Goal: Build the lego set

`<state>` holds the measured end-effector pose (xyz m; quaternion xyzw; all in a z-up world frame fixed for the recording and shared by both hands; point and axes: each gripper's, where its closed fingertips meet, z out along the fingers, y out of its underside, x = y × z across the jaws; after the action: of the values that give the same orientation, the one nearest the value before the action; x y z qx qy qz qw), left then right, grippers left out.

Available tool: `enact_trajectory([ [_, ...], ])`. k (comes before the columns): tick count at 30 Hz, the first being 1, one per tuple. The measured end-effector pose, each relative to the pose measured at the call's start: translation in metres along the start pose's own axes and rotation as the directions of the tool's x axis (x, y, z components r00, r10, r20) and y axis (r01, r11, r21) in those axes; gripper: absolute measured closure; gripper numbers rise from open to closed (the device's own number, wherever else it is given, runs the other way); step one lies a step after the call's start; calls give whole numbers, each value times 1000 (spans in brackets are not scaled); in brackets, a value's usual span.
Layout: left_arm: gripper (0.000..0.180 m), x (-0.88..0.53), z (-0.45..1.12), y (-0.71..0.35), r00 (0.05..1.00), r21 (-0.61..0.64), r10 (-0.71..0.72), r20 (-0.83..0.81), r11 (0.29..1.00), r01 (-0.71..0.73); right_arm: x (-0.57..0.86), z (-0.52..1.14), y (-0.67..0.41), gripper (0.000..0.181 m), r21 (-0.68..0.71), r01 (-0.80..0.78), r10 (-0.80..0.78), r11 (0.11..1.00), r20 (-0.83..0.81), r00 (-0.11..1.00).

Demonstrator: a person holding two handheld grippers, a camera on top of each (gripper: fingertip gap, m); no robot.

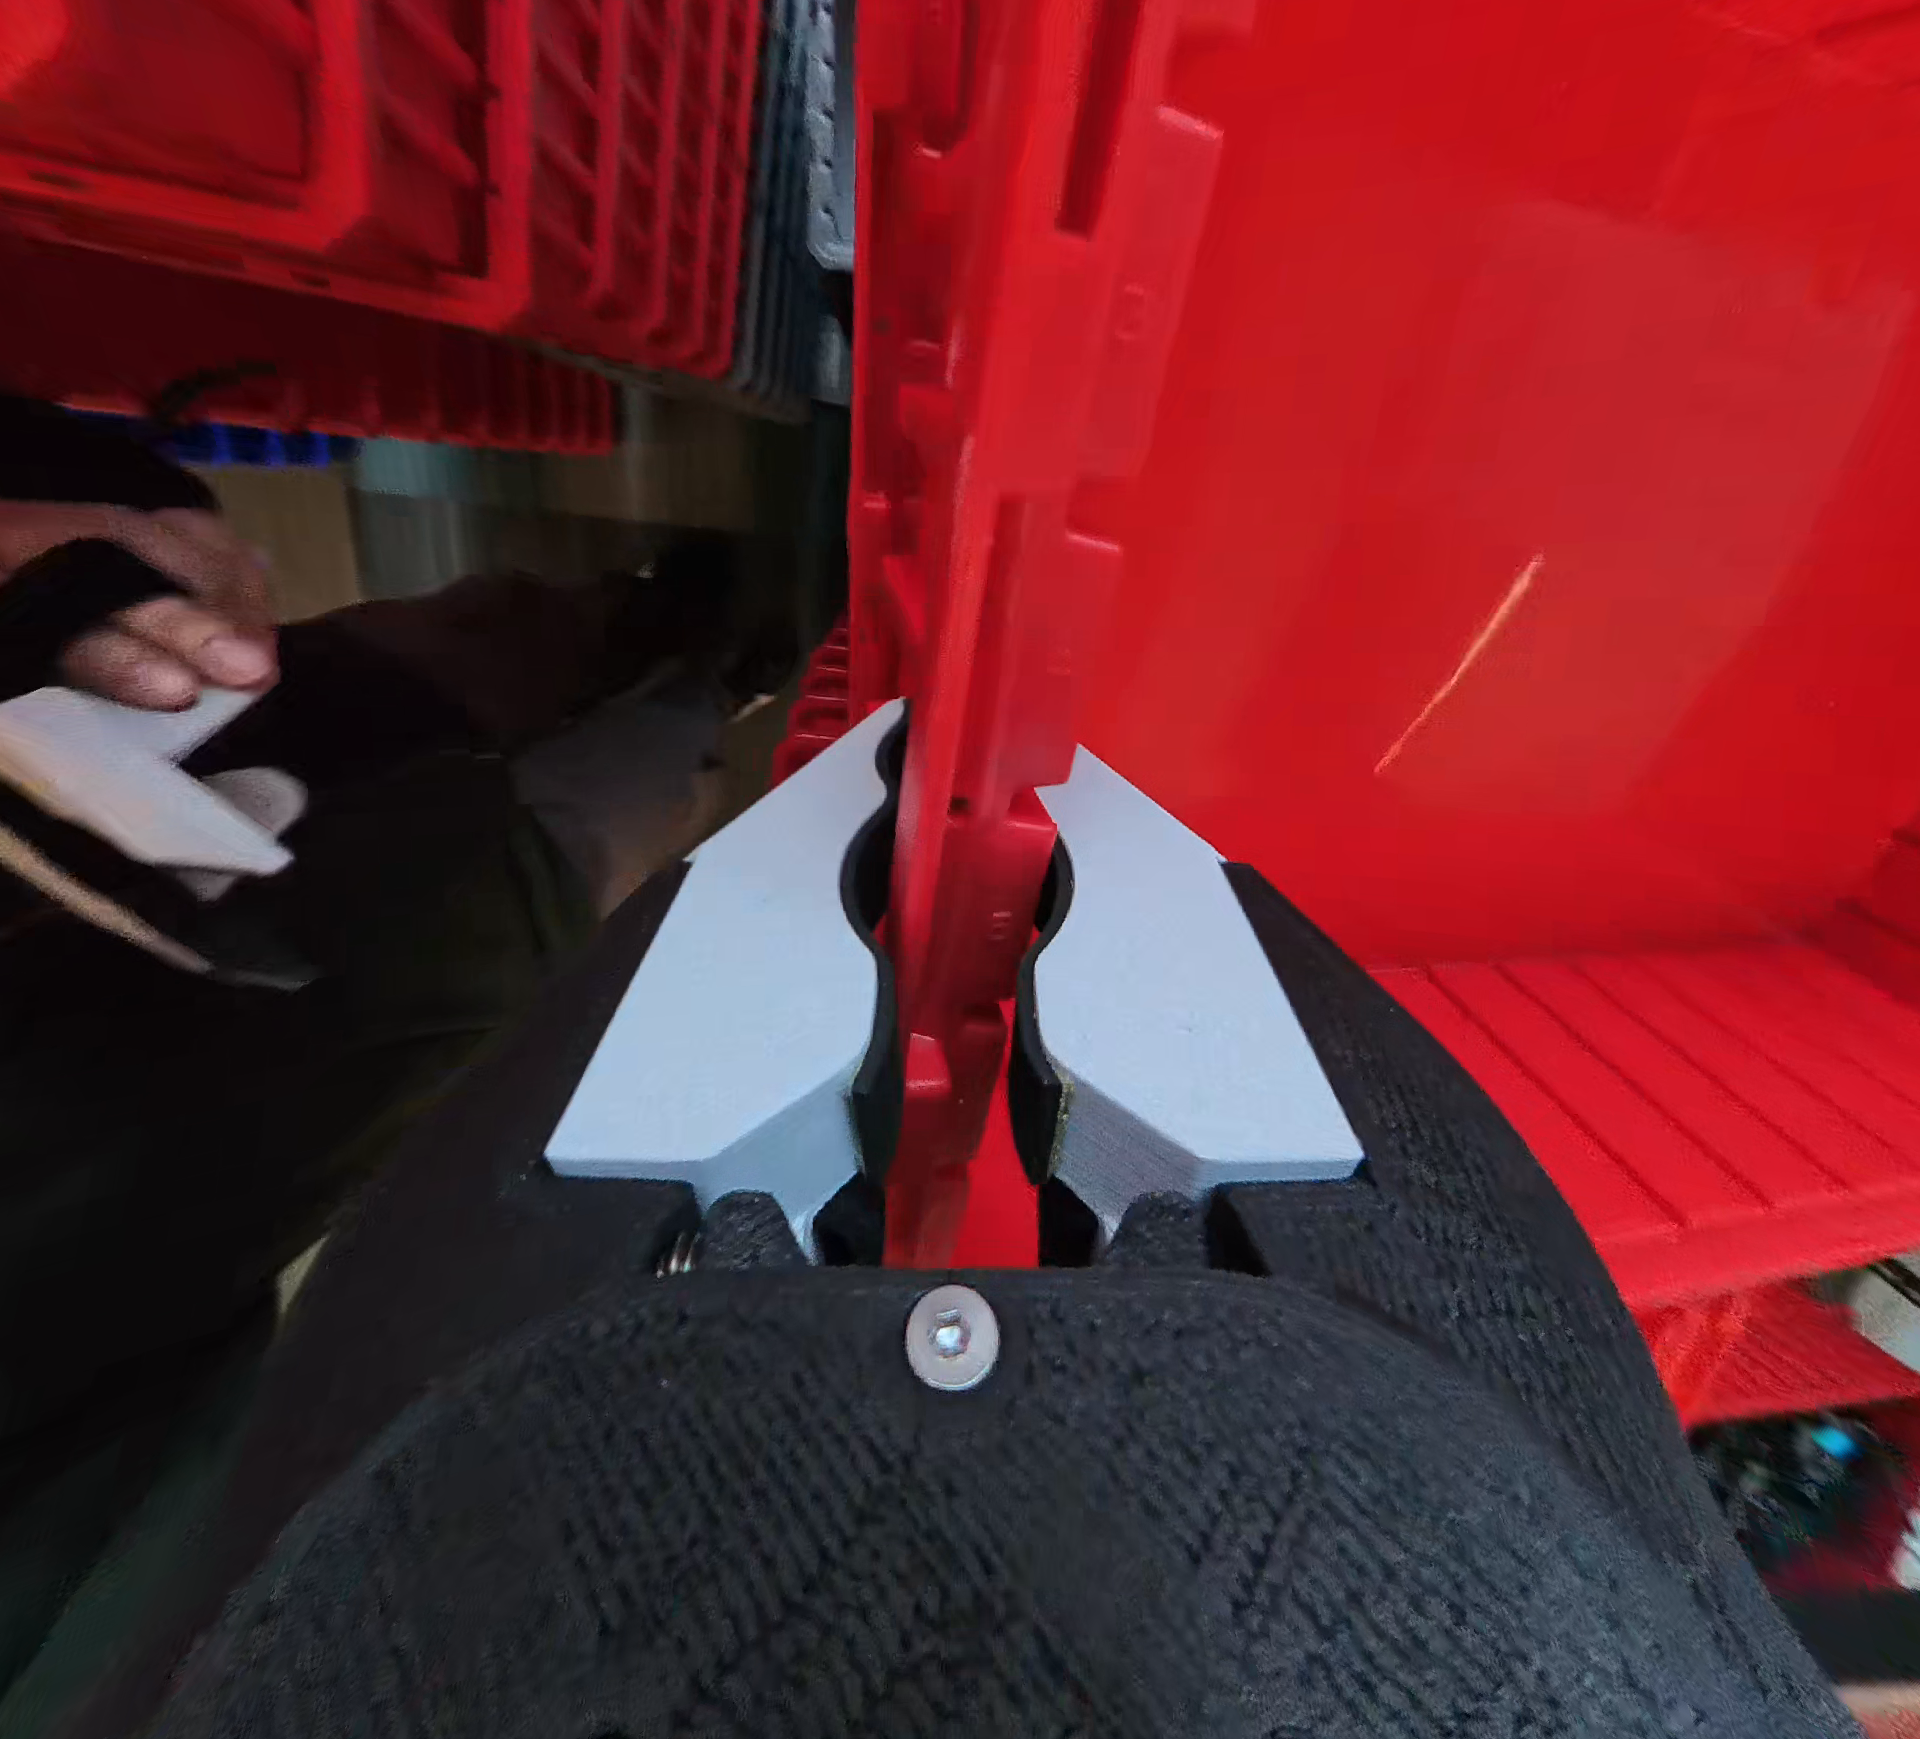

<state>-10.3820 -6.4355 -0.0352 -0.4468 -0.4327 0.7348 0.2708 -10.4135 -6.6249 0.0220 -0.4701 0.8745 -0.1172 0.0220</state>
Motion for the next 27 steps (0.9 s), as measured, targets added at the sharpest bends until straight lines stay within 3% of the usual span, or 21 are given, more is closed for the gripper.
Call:
enact_trajectory([
  [1, 124, -16, 10, 0, 998, -18, 56, 21, 998, -56, 2, -8, 5, 168, 19, -5, 5, 1000, 14, 1000],
  [5, 87, -80, 54, 8, 953, -205, 295, 63, 939, -277, 8, -39, 30, 169, 111, -37, 28, 993, 80, 996],
  [8, 69, -114, 84, 25, 868, -396, 489, -89, 782, -481, 14, -61, 51, 168, 192, -42, 20, 981, 113, 993],
  [10, 68, -129, 98, 47, 854, -515, 457, -249, 685, -516, 20, -80, 61, 167, 271, -67, 29, 960, 140, 990],
  [12, 80, -144, 102, 78, 885, -680, 322, -335, 568, -464, 26, -100, 69, 167, 349, -95, 35, 932, 173, 984],
  [14, 93, -159, 96, 108, 881, -797, 248, -402, 378, -470, 33, -121, 74, 165, 413, -109, 29, 904, 197, 980],
  [17, 112, -170, 80, 144, 835, -824, 168, -524, 146, -547, 39, -142, 77, 164, 471, -106, -2, 876, 223, 975],
  [19, 122, -164, 77, 150, 788, -778, 111, -605, 127, -615, 41, -148, 76, 163, 497, -92, -26, 863, 226, 974],
  [23, 132, -161, 79, 144, 730, -705, 121, -673, 193, -682, 50, -158, 70, 164, 549, -90, -51, 831, 236, 970],
  [24, 148, -156, 77, 139, 689, -659, 117, -715, 213, -721, 53, -162, 67, 164, 566, -100, -51, 819, 245, 968],
  [27, 150, -153, 79, 134, 672, -636, 144, -727, 228, -737, 70, -177, 62, 163, 603, -143, -30, 785, 268, 963],
])
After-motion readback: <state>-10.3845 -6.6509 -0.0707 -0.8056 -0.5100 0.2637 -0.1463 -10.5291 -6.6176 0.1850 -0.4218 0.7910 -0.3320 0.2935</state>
